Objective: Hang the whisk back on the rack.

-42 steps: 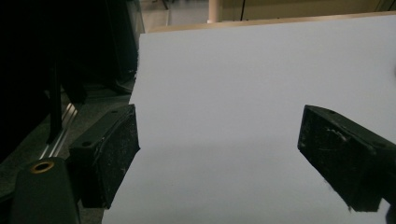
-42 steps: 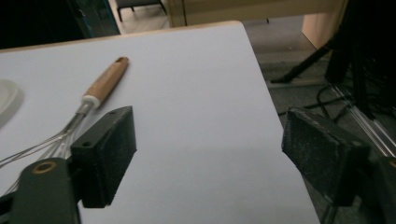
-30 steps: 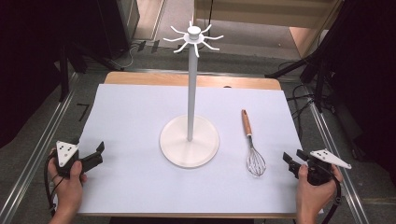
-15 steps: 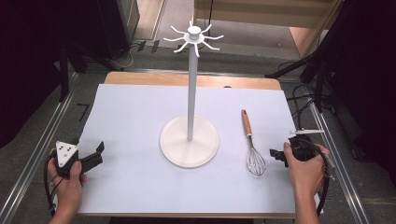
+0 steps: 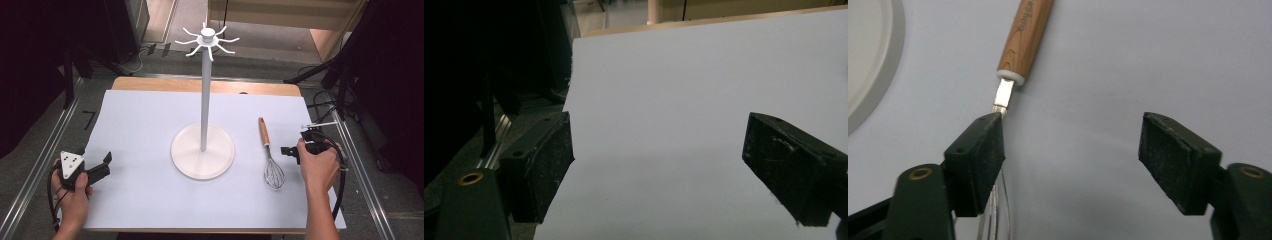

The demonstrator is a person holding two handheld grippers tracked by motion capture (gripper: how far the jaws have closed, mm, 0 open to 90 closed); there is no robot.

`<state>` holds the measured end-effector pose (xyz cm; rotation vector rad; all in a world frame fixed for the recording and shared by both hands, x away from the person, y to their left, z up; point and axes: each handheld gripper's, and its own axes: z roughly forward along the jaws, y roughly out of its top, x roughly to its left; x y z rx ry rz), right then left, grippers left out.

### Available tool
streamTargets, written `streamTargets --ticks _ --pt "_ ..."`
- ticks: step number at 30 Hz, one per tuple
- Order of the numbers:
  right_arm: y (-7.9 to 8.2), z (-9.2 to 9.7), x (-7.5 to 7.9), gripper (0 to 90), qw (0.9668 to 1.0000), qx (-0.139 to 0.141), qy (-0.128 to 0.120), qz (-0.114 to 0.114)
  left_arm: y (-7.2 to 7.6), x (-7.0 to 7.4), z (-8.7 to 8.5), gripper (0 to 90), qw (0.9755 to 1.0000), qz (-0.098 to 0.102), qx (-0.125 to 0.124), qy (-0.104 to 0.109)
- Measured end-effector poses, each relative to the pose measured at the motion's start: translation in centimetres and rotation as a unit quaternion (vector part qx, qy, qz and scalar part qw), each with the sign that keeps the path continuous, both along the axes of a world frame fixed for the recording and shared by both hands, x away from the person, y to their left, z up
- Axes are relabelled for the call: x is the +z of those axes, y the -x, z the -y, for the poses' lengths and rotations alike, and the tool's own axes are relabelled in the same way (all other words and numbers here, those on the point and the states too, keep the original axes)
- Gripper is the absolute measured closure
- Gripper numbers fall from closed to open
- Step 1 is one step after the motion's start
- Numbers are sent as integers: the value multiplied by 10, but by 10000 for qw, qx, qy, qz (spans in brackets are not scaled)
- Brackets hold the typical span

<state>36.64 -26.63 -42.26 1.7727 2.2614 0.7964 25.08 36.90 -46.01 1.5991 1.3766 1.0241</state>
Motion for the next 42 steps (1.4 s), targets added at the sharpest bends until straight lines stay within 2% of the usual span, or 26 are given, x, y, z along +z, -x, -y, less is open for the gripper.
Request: streamTargets --ticks 4,9,12,18,23,31,34,37,42 --pt "-11 -11 2 330 9998 34 -109 -138 0 0 0 138 10000 -14 -5 -6" --pt "-21 -26 0 382 9993 133 -109 -345 0 0 0 139 10000 0 -8 3" --pt "-25 -31 -2 392 9992 110 -101 -374 0 0 0 139 10000 -3 -12 2" --pt "-38 -47 -6 421 9989 77 93 -456 0 0 0 139 10000 -8 -17 11" --pt "-47 -52 -7 476 9988 58 94 -478 0 0 0 139 10000 -5 -18 16" --pt "-59 -57 -11 547 9975 18 148 -687 0 0 0 139 10000 -4 -20 26" --pt "-64 -59 -17 582 9963 -82 187 -837 0 0 0 139 10000 -6 -23 27" --pt "-67 -62 -20 611 9957 -57 186 -902 0 0 -1 138 10000 -10 -27 32" --pt "-71 -69 -20 638 9947 -7 358 -962 0 0 -1 138 10000 -19 -24 27"
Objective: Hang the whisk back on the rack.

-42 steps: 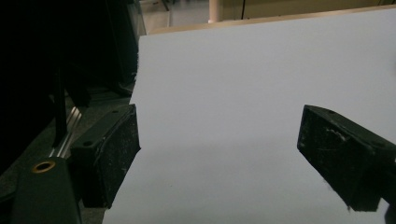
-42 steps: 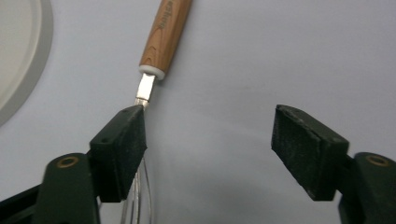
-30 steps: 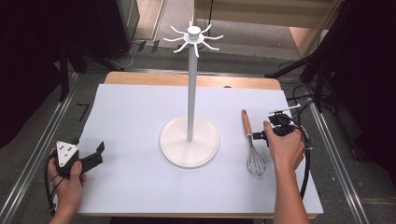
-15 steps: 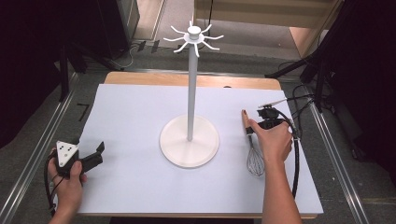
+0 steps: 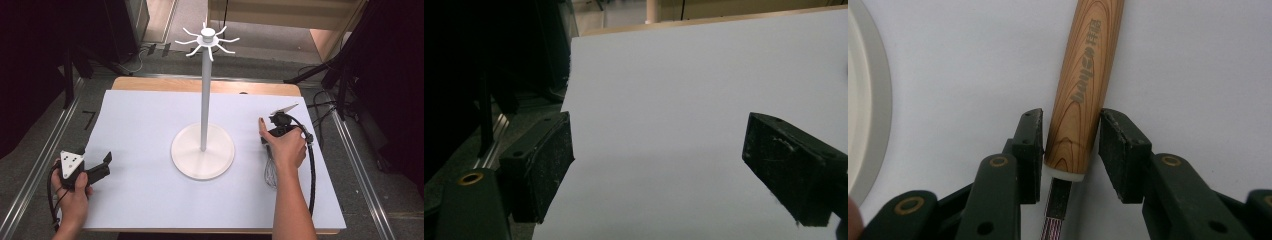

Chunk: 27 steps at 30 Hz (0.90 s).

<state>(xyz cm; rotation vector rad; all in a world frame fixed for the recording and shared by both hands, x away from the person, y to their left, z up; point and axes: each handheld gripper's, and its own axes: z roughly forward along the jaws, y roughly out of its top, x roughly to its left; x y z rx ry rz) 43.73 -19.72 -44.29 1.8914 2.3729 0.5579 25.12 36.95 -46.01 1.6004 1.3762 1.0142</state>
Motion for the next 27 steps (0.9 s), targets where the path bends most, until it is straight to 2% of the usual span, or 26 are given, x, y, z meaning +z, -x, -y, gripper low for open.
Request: streamTargets --ticks 6,11,14,20,24,25,27 --pt "-8 -7 4 654 9996 -58 175 -190 0 0 0 138 10000 -4 0 10" --pt "-11 -11 -3 653 9988 -66 294 -392 0 0 0 138 10000 -2 -7 20" --pt "-11 -12 -2 684 9988 -44 364 -332 0 0 -1 138 10000 2 -6 30" --pt "-6 -12 0 700 9994 72 330 33 0 0 -1 139 10000 0 -8 52" --pt "-1 -9 6 701 9993 181 45 329 0 0 -1 138 10000 -10 -12 22" --pt "-1 -9 6 701 9993 181 45 329 0 0 -1 138 10000 -10 -12 22" --pt "3 -8 13 701 9981 259 -102 553 0 0 0 139 10000 -10 -8 14"
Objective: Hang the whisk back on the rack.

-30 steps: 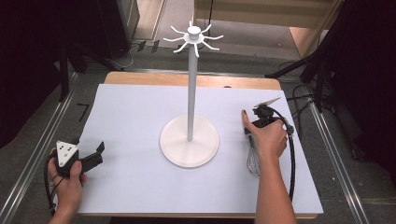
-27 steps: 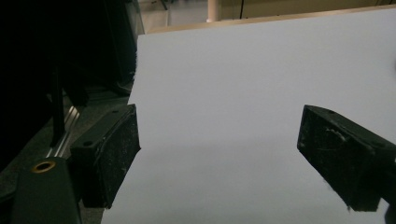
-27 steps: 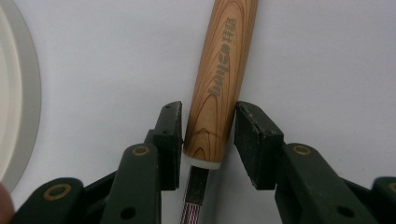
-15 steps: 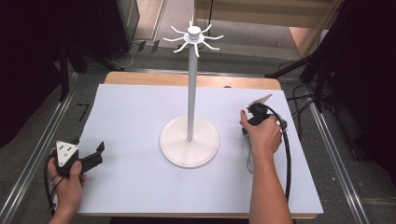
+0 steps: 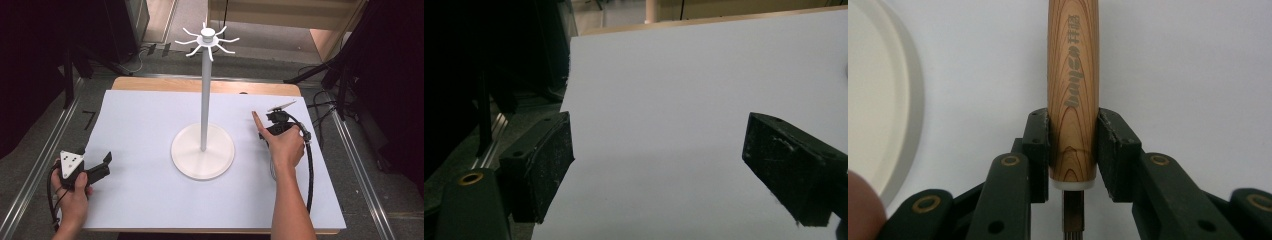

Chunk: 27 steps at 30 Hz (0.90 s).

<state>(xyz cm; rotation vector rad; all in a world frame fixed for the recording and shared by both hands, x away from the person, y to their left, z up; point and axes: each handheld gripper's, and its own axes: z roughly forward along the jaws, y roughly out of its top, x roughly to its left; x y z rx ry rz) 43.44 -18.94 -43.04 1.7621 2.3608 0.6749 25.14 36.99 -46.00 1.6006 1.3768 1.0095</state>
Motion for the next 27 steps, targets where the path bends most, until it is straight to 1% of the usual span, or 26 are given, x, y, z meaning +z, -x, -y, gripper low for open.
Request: streamTargets --ticks 1,3,4,5,6,7,8,9,10,12,13,14,17,22,23,25,27 --pt "1 0 1 701 10000 44 -58 48 0 0 0 138 10000 2 0 -4" --pt "3 0 4 701 9999 67 -76 79 0 0 0 138 10000 -5 2 -13" --pt "5 -1 6 701 9998 94 -117 150 0 0 0 138 10000 -2 -4 -10" --pt "9 0 9 701 9992 162 -251 277 0 0 0 138 10000 -8 2 -13" --pt "9 0 9 701 9992 162 -251 277 0 0 0 139 10000 -8 2 -13" --pt "12 0 11 701 9988 146 -317 351 0 0 0 139 10000 -6 4 -10" --pt "16 2 13 702 9974 195 -501 475 0 0 0 139 10000 -4 2 -10" --pt "18 3 14 702 9969 193 -564 517 0 0 0 138 10000 5 1 -10" --pt "18 3 14 702 9969 193 -564 517 0 0 0 138 10000 5 1 -10" --pt "24 6 16 702 9955 218 -663 644 0 0 1 138 10000 2 -6 -15" --pt "24 6 16 702 9955 218 -663 644 0 0 1 138 10000 2 -6 -15" --pt "27 8 17 702 9944 207 -732 731 0 0 1 139 10000 3 -3 -15" --pt "33 13 19 702 9922 211 -840 899 0 0 1 139 10000 3 -4 -19" --pt "40 16 22 702 9894 286 -947 1066 0 0 1 138 10000 9 -3 -28" --pt "41 16 23 702 9878 331 -1006 1145 0 0 1 138 10000 9 -4 -28" --pt "45 16 25 702 9863 333 -1060 1218 0 0 1 138 10000 9 -2 -30" --pt "48 16 26 703 9828 396 -1187 1357 0 0 1 138 10000 7 -2 -31"
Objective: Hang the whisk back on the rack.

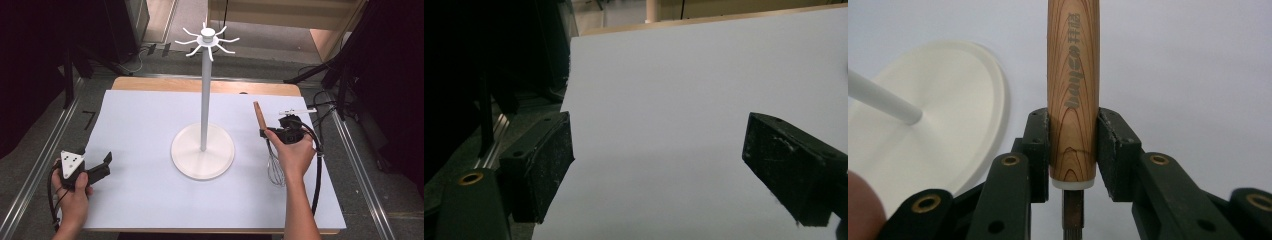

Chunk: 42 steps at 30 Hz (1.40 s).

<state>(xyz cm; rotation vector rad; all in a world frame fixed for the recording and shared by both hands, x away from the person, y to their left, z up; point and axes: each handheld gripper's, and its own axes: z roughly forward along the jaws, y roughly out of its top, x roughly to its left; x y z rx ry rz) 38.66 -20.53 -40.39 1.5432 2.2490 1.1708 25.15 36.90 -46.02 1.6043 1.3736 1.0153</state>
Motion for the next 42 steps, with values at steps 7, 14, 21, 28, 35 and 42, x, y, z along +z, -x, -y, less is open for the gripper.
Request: streamTargets --ticks 7,14,21,28,35,42 --pt "9 -3 5 702 9989 154 -236 376 0 0 0 138 10000 -5 0 -4" --pt "17 -3 9 703 9959 186 -564 686 0 0 0 138 10000 -5 1 -6" --pt "23 -4 14 703 9911 285 -839 992 0 0 0 138 10000 -5 1 -3" --pt "32 -5 25 704 9814 446 -1106 1502 0 0 0 138 10000 -10 0 7" --pt "38 -13 32 704 9728 593 -1281 1838 0 0 0 138 10000 -6 2 21" --pt "43 -23 42 704 9637 719 -1397 2160 0 0 0 138 10000 -10 1 21"
